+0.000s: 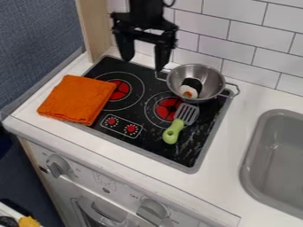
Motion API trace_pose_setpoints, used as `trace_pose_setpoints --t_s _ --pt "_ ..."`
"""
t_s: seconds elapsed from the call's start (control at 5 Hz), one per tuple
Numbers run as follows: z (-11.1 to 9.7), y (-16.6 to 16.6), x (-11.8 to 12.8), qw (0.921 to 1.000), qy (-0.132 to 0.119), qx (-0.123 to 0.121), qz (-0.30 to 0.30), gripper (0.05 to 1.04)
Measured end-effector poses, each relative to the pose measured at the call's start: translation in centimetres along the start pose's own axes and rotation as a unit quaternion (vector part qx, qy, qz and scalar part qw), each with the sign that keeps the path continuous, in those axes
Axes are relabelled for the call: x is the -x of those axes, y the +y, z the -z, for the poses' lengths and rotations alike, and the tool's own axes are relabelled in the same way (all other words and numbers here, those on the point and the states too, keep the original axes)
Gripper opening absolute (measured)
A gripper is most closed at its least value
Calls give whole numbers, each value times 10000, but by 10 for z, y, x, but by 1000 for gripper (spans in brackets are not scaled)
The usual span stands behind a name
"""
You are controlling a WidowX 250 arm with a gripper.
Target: Moved the orange object the the left top burner
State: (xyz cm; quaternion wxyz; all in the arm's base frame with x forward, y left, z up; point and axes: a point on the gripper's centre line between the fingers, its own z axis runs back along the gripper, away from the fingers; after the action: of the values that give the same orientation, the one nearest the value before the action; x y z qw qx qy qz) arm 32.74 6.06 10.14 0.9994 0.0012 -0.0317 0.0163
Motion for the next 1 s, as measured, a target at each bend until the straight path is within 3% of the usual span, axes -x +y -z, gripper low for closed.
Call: trace_pose_setpoints --t_s 0.2,0.4,0.6,1.0 --pt "23 56 22 9994 248 -36 -227 1001" --pt "46 90 34 9994 244 31 -249 1001" --pt "57 112 50 9999 69 60 -107 1001" --pt "67 108 47 9994 -118 -170 268 1001"
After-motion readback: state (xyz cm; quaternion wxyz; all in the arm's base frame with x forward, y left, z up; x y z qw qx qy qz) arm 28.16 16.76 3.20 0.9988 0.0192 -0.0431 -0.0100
